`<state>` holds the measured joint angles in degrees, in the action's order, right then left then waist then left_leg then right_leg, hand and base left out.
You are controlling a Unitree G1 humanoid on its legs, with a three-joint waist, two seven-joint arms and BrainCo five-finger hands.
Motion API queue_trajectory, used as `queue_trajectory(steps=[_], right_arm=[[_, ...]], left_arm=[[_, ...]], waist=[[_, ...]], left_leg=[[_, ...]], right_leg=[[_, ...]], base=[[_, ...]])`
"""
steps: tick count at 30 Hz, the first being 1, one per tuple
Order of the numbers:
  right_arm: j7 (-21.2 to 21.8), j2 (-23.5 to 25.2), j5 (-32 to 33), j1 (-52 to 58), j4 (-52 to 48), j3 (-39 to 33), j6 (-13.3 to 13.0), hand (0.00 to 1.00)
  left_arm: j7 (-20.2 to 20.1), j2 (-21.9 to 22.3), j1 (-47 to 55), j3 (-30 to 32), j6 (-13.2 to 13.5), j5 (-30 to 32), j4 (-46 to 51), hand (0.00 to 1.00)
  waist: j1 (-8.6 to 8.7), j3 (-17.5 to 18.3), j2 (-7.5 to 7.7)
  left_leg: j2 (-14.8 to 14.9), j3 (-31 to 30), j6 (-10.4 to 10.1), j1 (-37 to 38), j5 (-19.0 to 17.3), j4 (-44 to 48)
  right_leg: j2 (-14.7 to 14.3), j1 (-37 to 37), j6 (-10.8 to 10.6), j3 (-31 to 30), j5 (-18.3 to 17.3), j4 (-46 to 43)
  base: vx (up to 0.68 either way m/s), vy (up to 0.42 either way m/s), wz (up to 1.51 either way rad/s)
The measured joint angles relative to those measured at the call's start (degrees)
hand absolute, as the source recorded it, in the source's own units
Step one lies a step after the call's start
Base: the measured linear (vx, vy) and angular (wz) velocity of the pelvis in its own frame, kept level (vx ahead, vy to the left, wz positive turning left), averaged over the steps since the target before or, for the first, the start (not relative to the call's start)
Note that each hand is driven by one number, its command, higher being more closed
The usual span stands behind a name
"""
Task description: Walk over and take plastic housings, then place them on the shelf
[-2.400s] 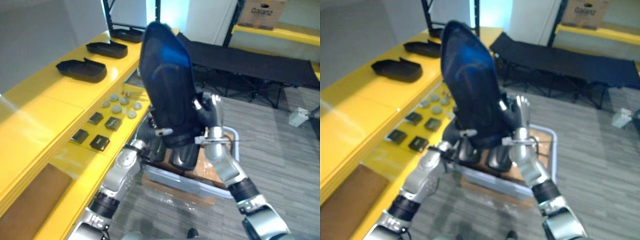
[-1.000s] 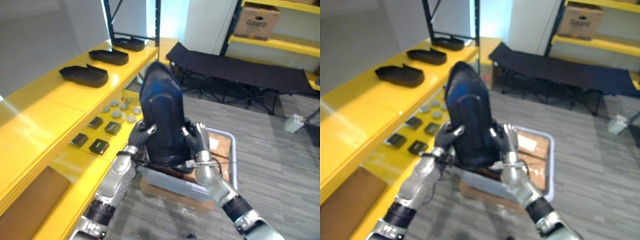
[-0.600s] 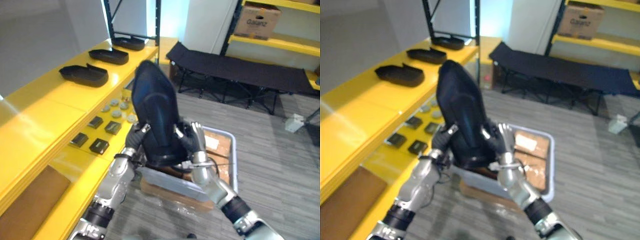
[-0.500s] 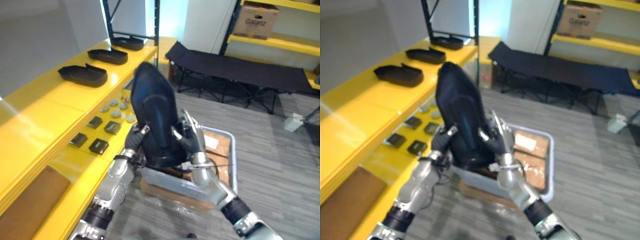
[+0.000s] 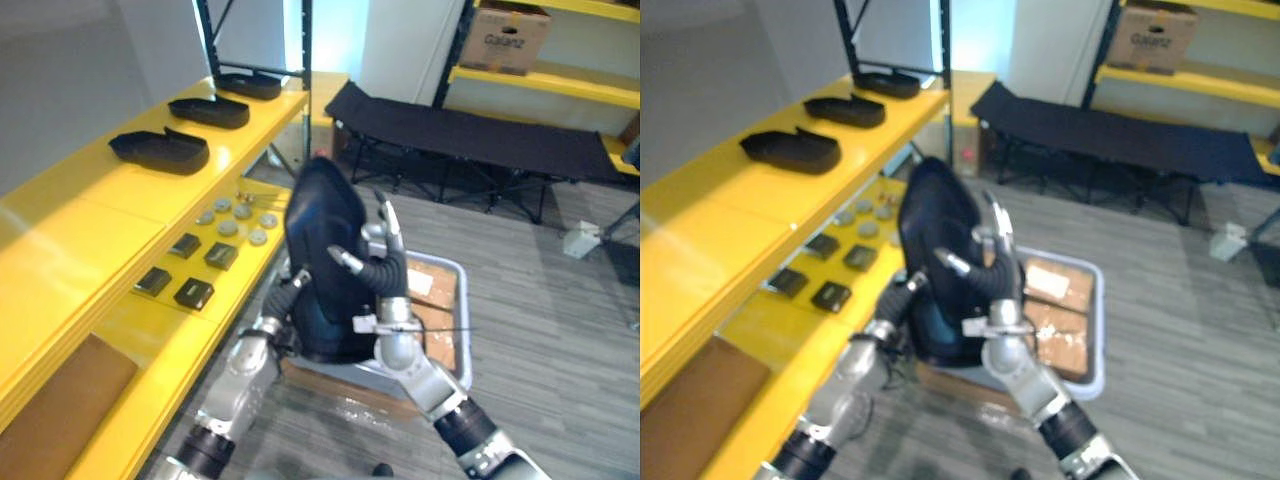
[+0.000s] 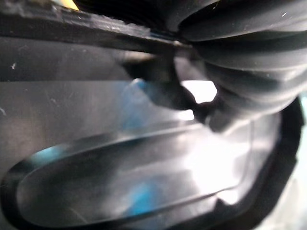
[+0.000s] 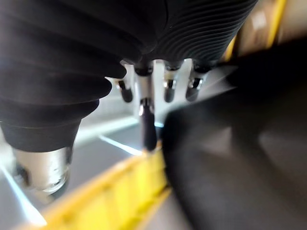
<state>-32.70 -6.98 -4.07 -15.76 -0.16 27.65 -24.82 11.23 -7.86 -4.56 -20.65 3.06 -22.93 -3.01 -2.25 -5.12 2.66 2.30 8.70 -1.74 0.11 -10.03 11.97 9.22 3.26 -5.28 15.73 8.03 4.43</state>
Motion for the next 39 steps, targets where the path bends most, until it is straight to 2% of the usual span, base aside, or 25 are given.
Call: queue_trajectory(steps=[2, 3, 5, 8, 9, 11, 14, 17, 22, 24, 25, 29, 31, 33, 35, 37, 39], right_arm=[[6.9, 1.0, 10.0, 2.5, -3.1, -4.9, -4.0, 0.00], [8.1, 1.0, 11.9, 3.6, -4.0, -6.6, -4.6, 0.00], [12.7, 1.1, 20.6, 8.4, -6.8, -14.1, -7.4, 0.00], [15.1, 1.5, 26.1, 13.0, -8.6, -22.9, -9.1, 0.00], [16.0, 2.2, 28.0, 15.0, -8.9, -26.7, -9.3, 0.00], [17.0, 2.7, 28.5, 16.6, -8.9, -30.0, -9.2, 0.00], [21.0, 3.6, 33.1, 19.6, -8.0, -35.7, -8.8, 0.00], [24.8, 4.3, 35.0, 21.9, -4.9, -38.6, -6.7, 0.00], [31.9, 4.3, 35.5, 22.8, 2.9, -37.0, -0.7, 0.00], [33.0, 4.3, 35.2, 22.8, 6.0, -35.1, 1.2, 0.00], [33.1, 4.3, 35.1, 22.8, 8.0, -33.4, 1.7, 0.00], [32.9, 4.4, 33.6, 21.0, 11.9, -27.9, 2.1, 0.00], [32.8, 4.4, 33.6, 19.3, 13.3, -25.9, 2.2, 0.00], [32.8, 4.4, 33.3, 17.4, 14.6, -23.5, 2.2, 0.00], [32.7, 4.4, 31.4, 16.2, 14.9, -20.4, 2.2, 0.00], [32.7, 4.8, 29.7, 15.6, 14.9, -17.6, 2.2, 0.00], [32.2, 4.9, 25.9, 15.0, 14.9, -14.6, 2.3, 0.00]], left_arm=[[1.9, 1.6, 1.0, 3.8, 1.0, 0.7, 1.3, 1.00], [2.5, 1.8, 1.4, 5.1, 1.8, 1.0, 2.0, 1.00], [4.6, 2.2, 2.6, 9.9, 5.9, 1.0, 4.2, 1.00], [6.5, 2.4, 3.1, 14.3, 9.9, 1.0, 6.4, 1.00], [7.8, 2.7, 3.8, 16.1, 11.8, 1.1, 7.4, 1.00], [8.8, 3.0, 4.4, 17.4, 13.3, 1.2, 7.6, 1.00], [10.4, 5.4, 4.9, 19.9, 14.3, 1.5, 7.6, 1.00], [11.4, 6.7, 5.3, 22.1, 15.9, 2.2, 7.7, 1.00], [13.5, 8.2, 10.3, 25.3, 16.1, 8.4, 13.5, 1.00], [14.0, 8.7, 12.3, 26.7, 16.1, 10.2, 15.4, 1.00], [14.3, 8.6, 13.6, 27.5, 16.1, 10.6, 16.0, 1.00], [15.0, 9.8, 19.3, 32.0, 16.1, 10.5, 18.9, 1.00], [15.0, 10.9, 22.0, 33.8, 16.1, 10.5, 20.1, 1.00], [14.9, 11.2, 24.4, 35.7, 16.2, 10.4, 20.6, 1.00], [14.8, 11.4, 26.3, 37.0, 16.2, 10.3, 21.1, 1.00], [14.3, 12.4, 27.0, 37.8, 16.6, 10.1, 21.7, 1.00], [12.1, 13.0, 28.6, 38.4, 17.0, 9.9, 23.5, 1.00]], waist=[[-0.07, 0.0, -0.06], [-0.03, -0.1, -0.08], [0.09, -0.1, -0.21], [0.24, -0.2, -0.42], [0.82, -0.2, -0.67], [1.38, 0.2, -1.21], [2.49, 0.4, -1.94], [3.45, 0.4, -2.04], [2.88, 0.1, -2.80], [2.13, -0.1, -3.08], [1.16, -0.1, -3.17], [-1.99, -0.2, -3.01], [-3.48, -0.4, -2.93], [-4.20, -0.4, -2.87], [-6.09, -0.4, -2.82], [-6.48, -0.8, -2.41], [-6.88, -1.3, -1.54]], left_leg=[[0.0, 0.0, 0.0, 0.2, 0.0, 0.0], [0.1, 0.0, 0.0, 0.4, 0.0, -0.1], [0.1, 0.4, 0.0, 1.0, -0.1, -0.4], [0.1, 1.3, 0.0, 1.2, -0.1, -0.7], [0.1, 2.1, -0.1, 2.0, -0.1, -1.5], [0.2, 3.1, -0.1, 2.0, -0.2, -1.7], [0.2, 4.2, -0.1, 2.0, -0.2, -2.1], [0.5, 4.4, -0.3, 2.4, -0.1, -2.7], [0.2, 2.4, -0.5, 2.0, 0.2, -3.5], [-0.2, 0.1, -0.4, 1.6, 0.6, -3.8], [-0.4, -1.6, -0.3, 1.7, 0.9, -4.0], [-1.9, -7.0, 0.0, 1.6, 2.6, -5.7], [-2.3, -8.4, 0.2, 1.3, 2.7, -5.6], [-3.0, -9.9, 0.4, 0.8, 3.0, -5.7], [-3.5, -10.5, 0.5, 0.8, 3.2, -5.8], [-4.1, -12.0, 0.7, 0.8, 3.2, -5.9], [-4.8, -13.1, 0.8, 0.8, 3.3, -5.9]], right_leg=[[0.0, 0.0, 0.3, 0.0, -0.3, -0.5], [0.0, 0.0, 0.4, 0.0, -0.3, -0.6], [0.0, 0.0, 1.1, -0.2, -0.9, -1.2], [0.1, -0.4, 1.1, -0.9, -0.9, -1.3], [0.1, -0.4, 1.1, -1.8, -0.9, -1.3], [0.1, -1.1, 1.1, -2.5, -0.9, -1.3], [0.0, -1.7, 0.9, -3.5, -0.8, -0.8], [-0.4, -1.5, 0.7, -3.6, -0.6, -0.2], [-0.3, -0.8, 0.2, -1.6, -0.4, 0.1], [0.0, 0.2, 0.2, 0.8, -0.6, 0.1], [0.1, 1.1, 0.1, 2.4, -0.8, 0.1], [1.2, 3.6, -0.3, 7.7, -1.9, 0.1], [1.7, 4.3, -0.7, 8.7, -2.4, 0.1], [2.2, 4.8, -0.9, 10.2, -2.7, 0.1], [2.7, 5.0, -1.0, 10.9, -2.9, 0.1], [3.2, 5.9, -1.3, 12.5, -3.4, -0.1], [4.0, 5.9, -1.2, 14.1, -4.9, -2.4]], base=[[0.00, 0.000, 0.00], [0.00, 0.000, -0.05], [-0.02, 0.006, -0.06], [-0.05, 0.017, -0.15], [-0.04, 0.016, -0.23], [-0.03, 0.013, -0.29], [-0.01, 0.002, -0.20], [0.01, -0.021, -0.06], [0.00, -0.012, 0.20], [0.01, -0.015, 0.64], [0.01, -0.019, 0.75], [0.01, 0.001, 0.71], [0.00, 0.024, 0.48], [-0.01, 0.041, 0.44], [0.00, 0.053, 0.23], [0.01, 0.037, 0.36], [0.03, 0.054, 0.37]])
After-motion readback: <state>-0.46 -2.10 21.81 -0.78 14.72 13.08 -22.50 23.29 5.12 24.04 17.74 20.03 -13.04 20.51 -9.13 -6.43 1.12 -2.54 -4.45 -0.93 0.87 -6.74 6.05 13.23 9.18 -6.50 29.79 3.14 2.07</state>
